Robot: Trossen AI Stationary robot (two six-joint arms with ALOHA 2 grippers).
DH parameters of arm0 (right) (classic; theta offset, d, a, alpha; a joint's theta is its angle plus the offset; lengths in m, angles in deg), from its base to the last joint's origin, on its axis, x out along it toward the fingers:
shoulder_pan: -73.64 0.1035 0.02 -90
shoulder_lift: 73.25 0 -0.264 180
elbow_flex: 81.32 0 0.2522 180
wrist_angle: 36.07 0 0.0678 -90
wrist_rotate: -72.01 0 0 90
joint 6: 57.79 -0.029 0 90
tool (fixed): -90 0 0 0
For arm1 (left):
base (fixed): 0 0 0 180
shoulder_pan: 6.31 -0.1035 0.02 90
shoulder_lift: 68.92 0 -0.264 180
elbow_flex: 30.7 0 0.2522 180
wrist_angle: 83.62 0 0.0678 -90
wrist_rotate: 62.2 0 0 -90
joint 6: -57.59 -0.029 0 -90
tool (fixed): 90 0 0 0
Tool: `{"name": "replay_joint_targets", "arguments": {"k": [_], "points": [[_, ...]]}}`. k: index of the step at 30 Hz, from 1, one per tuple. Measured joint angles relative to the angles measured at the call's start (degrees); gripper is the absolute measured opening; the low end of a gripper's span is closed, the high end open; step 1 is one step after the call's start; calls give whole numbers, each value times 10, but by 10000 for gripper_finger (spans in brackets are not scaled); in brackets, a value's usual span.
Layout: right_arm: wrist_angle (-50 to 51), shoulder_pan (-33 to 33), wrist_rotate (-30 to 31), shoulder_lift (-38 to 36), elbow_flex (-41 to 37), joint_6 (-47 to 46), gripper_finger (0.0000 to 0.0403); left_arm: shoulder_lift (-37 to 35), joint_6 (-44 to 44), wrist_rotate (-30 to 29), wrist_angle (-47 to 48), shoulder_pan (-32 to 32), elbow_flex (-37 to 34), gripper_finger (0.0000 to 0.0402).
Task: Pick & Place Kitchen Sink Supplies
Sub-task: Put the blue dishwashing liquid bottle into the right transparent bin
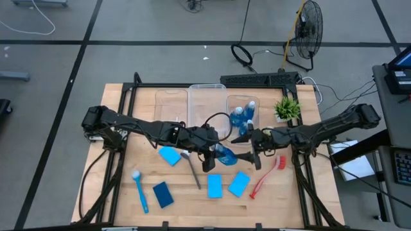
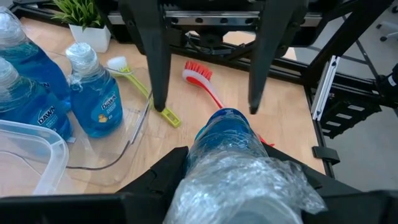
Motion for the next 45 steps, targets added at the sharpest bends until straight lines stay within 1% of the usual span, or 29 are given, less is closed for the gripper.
{"name": "replay_joint_targets", "arguments": {"k": [4, 10, 15, 22, 27, 31, 40, 45], "points": [[-13, -3, -5, 9, 0, -2, 291, 0, -1, 0, -1, 0, 0, 164], [-52, -19, -44, 41, 0, -24, 291, 0, -6, 0, -2, 0, 0, 164], [-89, -23, -55, 57, 0, -30, 291, 0, -6, -1, -1, 0, 0, 164], [-101, -31, -88, 76, -1, -61, 290, 0, -8, -2, -3, 0, 0, 164], [-125, -34, -92, 89, -1, -61, 282, 0, -8, -2, -7, -1, 0, 164], [-137, -34, -92, 96, -1, -56, 252, 0, -8, -2, -5, -1, 0, 164], [-137, -34, -95, 97, -1, -40, 138, 0, -8, -3, -5, -1, 0, 164], [-137, -34, -104, 97, -1, -38, 92, 0, -2, -3, -5, -1, 0, 164]]}}
